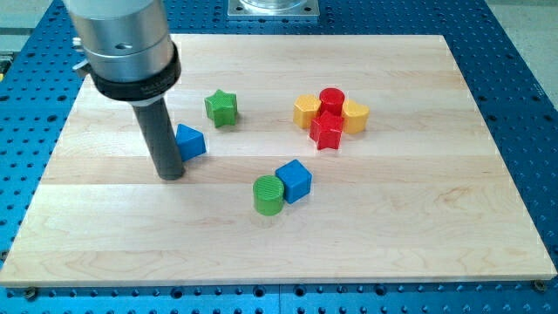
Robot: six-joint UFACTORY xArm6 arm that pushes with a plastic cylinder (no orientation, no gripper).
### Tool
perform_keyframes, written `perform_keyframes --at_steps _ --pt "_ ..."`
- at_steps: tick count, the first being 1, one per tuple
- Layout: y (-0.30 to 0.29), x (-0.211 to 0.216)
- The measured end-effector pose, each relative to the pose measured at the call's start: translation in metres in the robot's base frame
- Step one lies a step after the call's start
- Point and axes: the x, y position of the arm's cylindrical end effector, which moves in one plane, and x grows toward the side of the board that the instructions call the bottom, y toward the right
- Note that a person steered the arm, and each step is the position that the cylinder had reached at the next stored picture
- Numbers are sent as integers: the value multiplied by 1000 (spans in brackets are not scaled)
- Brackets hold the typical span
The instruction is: Place your arm below the green circle
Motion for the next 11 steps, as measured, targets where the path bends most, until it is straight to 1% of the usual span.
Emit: perform_keyframes --at_steps 2,3,4,5,6,7,8,9,10,11 --pt "7 -28" --pt "6 -28" --pt "-14 -26" --pt "-38 31" --pt "-3 133" --pt "15 136" --pt "78 121" --pt "109 107" --pt "117 105" --pt "139 84"
